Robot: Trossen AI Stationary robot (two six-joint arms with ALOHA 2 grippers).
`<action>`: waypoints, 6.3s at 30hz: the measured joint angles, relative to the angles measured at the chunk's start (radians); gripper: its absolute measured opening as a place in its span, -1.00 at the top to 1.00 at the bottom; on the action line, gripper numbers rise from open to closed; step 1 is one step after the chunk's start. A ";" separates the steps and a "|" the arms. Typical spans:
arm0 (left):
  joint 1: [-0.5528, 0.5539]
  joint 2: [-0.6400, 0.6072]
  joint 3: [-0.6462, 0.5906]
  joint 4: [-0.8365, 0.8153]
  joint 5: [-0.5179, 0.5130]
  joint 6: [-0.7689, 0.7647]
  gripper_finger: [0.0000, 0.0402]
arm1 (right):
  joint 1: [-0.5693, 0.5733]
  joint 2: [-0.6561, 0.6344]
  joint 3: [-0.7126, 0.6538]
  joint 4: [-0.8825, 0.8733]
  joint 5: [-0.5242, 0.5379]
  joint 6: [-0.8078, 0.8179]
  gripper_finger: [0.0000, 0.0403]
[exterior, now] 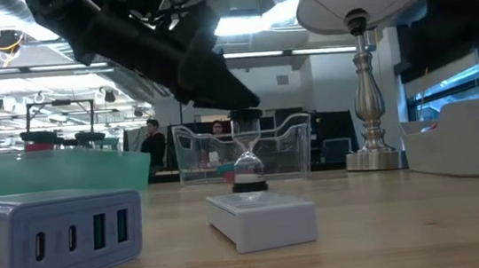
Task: Pick & Place Office items
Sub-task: Put the white hourglass into the blue bin
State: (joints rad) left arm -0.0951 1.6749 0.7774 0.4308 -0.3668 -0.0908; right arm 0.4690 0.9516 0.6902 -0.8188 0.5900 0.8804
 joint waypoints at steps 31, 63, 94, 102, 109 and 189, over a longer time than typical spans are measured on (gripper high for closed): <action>0.026 0.010 0.001 -0.003 0.074 -0.009 -0.31 | -0.001 0.000 -0.001 0.004 -0.190 0.054 -0.57; 0.058 0.052 0.001 -0.001 0.096 -0.083 -0.63 | -0.001 0.001 -0.001 0.006 -0.187 0.053 -0.57; 0.055 -0.162 0.001 -0.086 -0.056 -0.211 -0.06 | -0.001 0.001 -0.001 0.012 -0.188 0.053 -0.57; -0.059 -0.421 0.001 -0.523 -0.372 -0.370 -0.06 | -0.001 0.001 -0.001 0.019 -0.188 0.053 -0.57; -0.249 -0.562 0.001 -1.012 -0.609 -0.832 -0.06 | -0.001 0.001 -0.001 0.019 -0.190 0.053 -0.57; -0.446 -0.374 -0.215 -1.280 -0.646 -1.564 -0.11 | -0.001 0.001 -0.001 0.019 -0.188 0.053 -0.57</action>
State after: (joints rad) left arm -0.5415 1.3006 0.5621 -0.8490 -1.0130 -1.6544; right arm 0.4683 0.9524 0.6891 -0.7996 0.4019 0.9334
